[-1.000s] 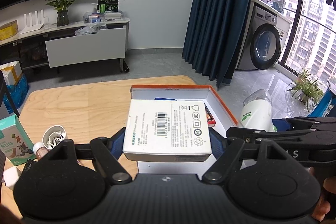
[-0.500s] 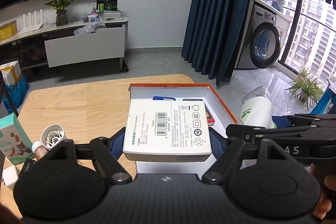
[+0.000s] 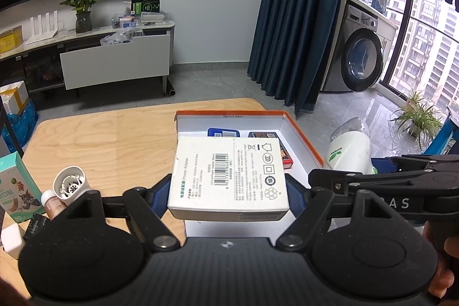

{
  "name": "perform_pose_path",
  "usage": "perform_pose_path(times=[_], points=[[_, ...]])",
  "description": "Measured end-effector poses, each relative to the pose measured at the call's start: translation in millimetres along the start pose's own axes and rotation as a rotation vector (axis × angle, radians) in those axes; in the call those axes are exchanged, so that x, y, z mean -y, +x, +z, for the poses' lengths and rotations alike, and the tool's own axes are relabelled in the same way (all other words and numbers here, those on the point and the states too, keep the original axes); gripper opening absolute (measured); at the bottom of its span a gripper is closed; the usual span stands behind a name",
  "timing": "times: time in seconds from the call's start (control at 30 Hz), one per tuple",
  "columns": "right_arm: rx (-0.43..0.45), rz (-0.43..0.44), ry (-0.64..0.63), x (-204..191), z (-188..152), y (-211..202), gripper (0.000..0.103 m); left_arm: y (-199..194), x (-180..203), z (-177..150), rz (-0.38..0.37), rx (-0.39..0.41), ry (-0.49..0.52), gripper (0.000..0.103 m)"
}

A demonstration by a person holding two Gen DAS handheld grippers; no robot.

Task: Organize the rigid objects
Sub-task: 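Carry the white heater with the right tool over the white box while the left tool holds the product box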

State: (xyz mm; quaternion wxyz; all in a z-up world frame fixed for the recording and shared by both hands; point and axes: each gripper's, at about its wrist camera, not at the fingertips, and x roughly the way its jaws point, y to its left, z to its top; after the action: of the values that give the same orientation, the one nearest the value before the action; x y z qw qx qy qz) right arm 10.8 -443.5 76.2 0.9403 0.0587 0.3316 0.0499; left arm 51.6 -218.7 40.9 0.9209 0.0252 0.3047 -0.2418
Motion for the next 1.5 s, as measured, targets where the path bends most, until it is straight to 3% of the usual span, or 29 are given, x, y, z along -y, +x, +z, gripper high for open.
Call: perform_pose_path(times=[1.5], points=[[-0.087,-0.008,-0.005,10,-4,43,0.078,28,2,-14,0.017,-0.078,-0.005,0.079]])
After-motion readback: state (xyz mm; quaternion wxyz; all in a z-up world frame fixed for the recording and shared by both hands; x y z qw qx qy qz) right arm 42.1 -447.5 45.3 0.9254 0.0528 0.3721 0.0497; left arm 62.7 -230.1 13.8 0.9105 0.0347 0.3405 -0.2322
